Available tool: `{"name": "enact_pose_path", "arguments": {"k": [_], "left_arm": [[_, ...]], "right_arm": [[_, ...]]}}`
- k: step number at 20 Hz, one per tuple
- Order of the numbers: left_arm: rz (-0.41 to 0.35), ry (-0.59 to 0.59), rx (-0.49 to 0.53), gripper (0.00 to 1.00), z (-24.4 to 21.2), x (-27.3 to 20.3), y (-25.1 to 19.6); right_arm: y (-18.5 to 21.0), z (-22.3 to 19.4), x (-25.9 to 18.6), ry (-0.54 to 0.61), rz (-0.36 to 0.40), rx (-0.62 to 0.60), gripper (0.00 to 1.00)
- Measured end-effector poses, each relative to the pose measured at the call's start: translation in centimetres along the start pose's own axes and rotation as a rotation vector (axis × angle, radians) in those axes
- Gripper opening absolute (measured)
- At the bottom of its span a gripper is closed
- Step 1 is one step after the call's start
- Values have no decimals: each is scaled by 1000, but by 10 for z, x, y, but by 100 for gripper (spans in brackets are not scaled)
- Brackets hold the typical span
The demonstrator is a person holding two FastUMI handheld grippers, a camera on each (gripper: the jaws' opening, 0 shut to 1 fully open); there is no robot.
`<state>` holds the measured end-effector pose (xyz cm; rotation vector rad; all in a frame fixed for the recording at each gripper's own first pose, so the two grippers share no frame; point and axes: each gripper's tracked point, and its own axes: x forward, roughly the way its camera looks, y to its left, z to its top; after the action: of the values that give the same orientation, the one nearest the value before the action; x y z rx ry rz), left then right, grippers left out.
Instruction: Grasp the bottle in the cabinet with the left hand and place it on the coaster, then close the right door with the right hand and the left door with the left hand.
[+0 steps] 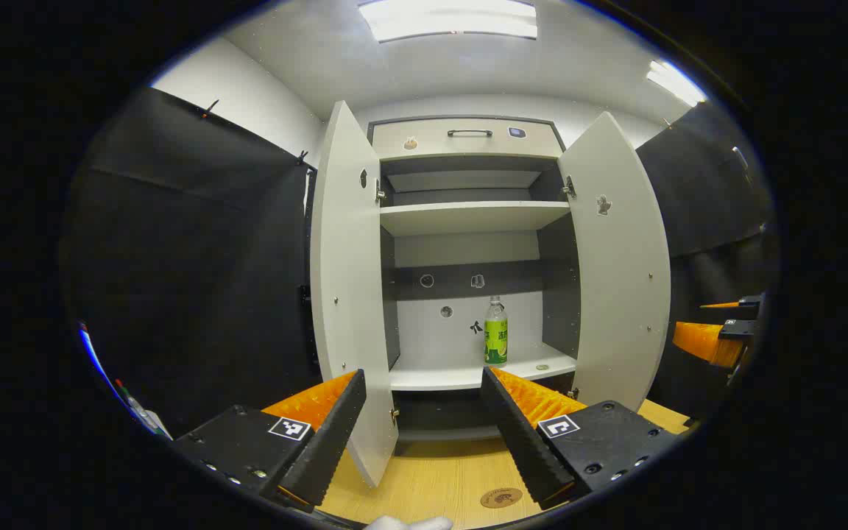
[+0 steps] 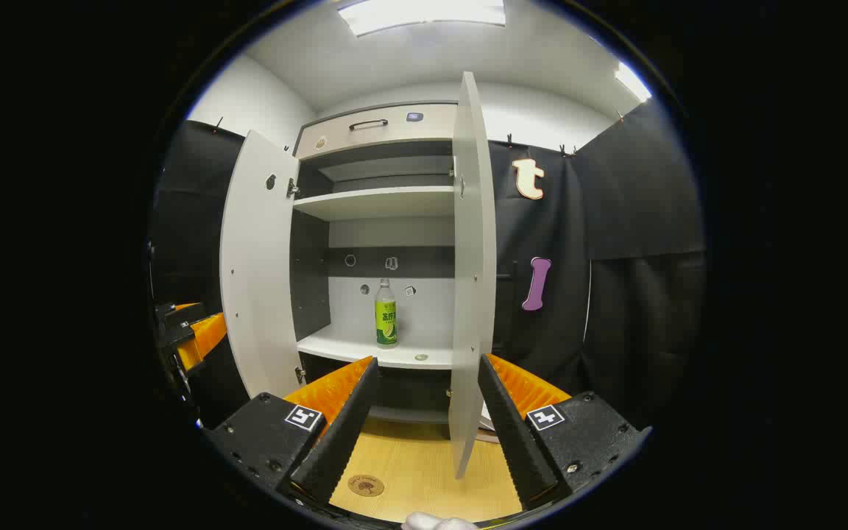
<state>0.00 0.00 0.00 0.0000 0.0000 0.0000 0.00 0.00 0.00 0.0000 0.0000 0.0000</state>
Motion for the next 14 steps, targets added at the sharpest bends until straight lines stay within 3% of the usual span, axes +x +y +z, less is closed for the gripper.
{"name": "enact_pose_path", "arguments": {"k": [14], "left_arm": [[-9, 2, 5, 96, -2, 5, 7]], "right_arm": [[11, -2, 4, 10, 2, -10, 83]]}}
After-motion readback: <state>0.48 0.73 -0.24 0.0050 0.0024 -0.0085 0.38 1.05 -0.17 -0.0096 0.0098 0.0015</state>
